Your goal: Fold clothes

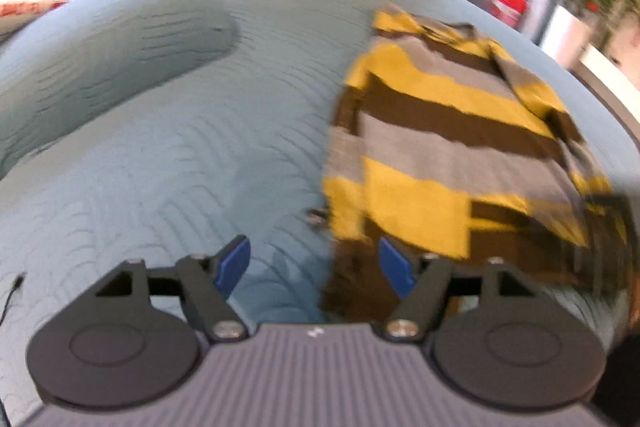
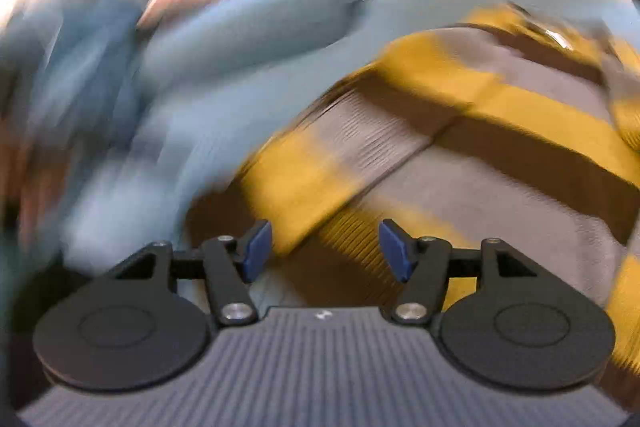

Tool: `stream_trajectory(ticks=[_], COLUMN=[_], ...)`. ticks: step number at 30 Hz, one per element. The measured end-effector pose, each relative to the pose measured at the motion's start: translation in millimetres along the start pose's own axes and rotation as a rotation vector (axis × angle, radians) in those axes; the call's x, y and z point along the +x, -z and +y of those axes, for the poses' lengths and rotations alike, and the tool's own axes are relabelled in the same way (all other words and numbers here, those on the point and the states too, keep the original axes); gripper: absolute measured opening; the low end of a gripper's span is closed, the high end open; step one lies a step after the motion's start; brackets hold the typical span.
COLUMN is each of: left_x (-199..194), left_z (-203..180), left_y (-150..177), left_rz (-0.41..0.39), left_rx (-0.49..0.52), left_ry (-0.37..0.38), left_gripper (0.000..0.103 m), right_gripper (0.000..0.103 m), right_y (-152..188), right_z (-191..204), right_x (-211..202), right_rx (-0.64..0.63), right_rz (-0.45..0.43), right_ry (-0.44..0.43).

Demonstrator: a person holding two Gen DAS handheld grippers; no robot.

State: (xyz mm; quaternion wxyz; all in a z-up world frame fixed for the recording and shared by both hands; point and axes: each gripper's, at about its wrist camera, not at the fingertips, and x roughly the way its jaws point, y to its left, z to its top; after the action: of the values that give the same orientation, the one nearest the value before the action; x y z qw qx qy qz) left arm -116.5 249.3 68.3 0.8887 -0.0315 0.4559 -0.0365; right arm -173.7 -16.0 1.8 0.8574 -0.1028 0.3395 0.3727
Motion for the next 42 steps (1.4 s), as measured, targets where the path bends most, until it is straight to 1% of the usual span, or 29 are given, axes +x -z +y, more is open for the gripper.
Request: stream_trajectory(ticks=[1,4,6,8,9,10,11,12,13,15,16,17,19,20,21,22,23,24,25,26,28,31,32,33,34,35,37,39,42], left_x=[3,9,10,4,2,-4,-6,-7,-9,-12,-11,-9,-3,-1,2,4,7,12,18,23,32,40,43,46,48,51,56,61,59], left_z=[2,5,6,7,7,5,3,0,-5,-21,-29,-38,-54,-60,-66,-72,-78,-89,-100,-111,-131,-154,-162,-165,-168,-171,-172,-172,-168], left_y=[0,-1,-1,-1,-1,-2,-2,-3,-4,-8,-10,-13,-18,-19,-20,-21,-21,-22,-22,-22,-21,-18,-15,-10,-6,-1,3,6,3], left_rz=[0.002,0.017,0.017,0.001,-0.008,-0.02,-0.023,-0.024,-0.028,-0.049,-0.063,-0.075,-0.077,-0.081,-0.087,-0.092,-0.097,-0.099,-0.101,-0.102,-0.094,-0.104,-0.117,-0.139,-0.161,-0.18,-0.175,-0.162,-0.171], left_rx=[-0.022,-0.062,-0.08,-0.101,-0.107,-0.109,-0.098,-0.087,-0.071,-0.02,0.0,0.019,0.042,0.05,0.056,0.063,0.07,0.077,0.085,0.093,0.12,0.168,0.187,0.198,0.209,0.219,0.225,0.225,0.192], left_ry=[-0.006,-0.022,-0.028,-0.029,-0.027,-0.022,-0.022,-0.022,-0.021,-0.009,0.001,0.01,0.028,0.041,0.052,0.064,0.078,0.104,0.13,0.154,0.182,0.214,0.227,0.229,0.23,0.231,0.216,0.207,0.234], left_gripper=[0.077,0.079,0.079,0.08,0.083,0.084,0.085,0.086,0.086,0.094,0.095,0.095,0.095,0.095,0.096,0.096,0.096,0.096,0.096,0.096,0.096,0.096,0.096,0.096,0.096,0.096,0.096,0.096,0.098], right_gripper=[0.062,0.062,0.062,0.062,0.06,0.055,0.034,0.021,0.022,0.024,0.024,0.024,0.026,0.031,0.044,0.052,0.067,0.074,0.077,0.08,0.08,0.08,0.08,0.08,0.08,0.08,0.08,0.08,0.08], right_y=[9,15,13,9,6,4,3,-1,-4,-1,0,2,2,0,-1,1,1,3,7,14,24,53,68,72,85,95,117,122,127], right_z=[42,83,86,79,75,74,72,65,58,48,43,35,27,16,4,3,-8,-23,-42,-61,-86,-135,-155,-157,-172,-178,-191,-189,-194], right_x=[6,22,35,48,51,50,50,47,44,39,36,29,9,-19,-36,-43,-62,-84,-109,-130,-140,-151,-152,-152,-152,-153,-152,-153,-153], right_rx=[-0.22,-0.461,-0.489,-0.499,-0.506,-0.496,-0.485,-0.453,-0.422,-0.383,-0.363,-0.293,-0.197,-0.103,-0.033,-0.014,0.05,0.129,0.206,0.264,0.316,0.479,0.569,0.586,0.671,0.722,0.853,0.871,0.905], right_rz=[0.014,0.018,0.032,-0.011,-0.033,-0.034,-0.034,-0.025,-0.017,0.023,0.043,0.092,0.088,0.041,-0.002,-0.014,-0.051,-0.101,-0.147,-0.167,-0.163,-0.127,-0.108,-0.105,-0.099,-0.104,-0.101,-0.101,-0.094], right_ry=[0.021,0.063,0.064,0.082,0.098,0.124,0.148,0.188,0.226,0.23,0.231,0.174,0.142,0.122,0.121,0.124,0.137,0.17,0.234,0.309,0.392,0.481,0.457,0.453,0.433,0.419,0.37,0.355,0.323])
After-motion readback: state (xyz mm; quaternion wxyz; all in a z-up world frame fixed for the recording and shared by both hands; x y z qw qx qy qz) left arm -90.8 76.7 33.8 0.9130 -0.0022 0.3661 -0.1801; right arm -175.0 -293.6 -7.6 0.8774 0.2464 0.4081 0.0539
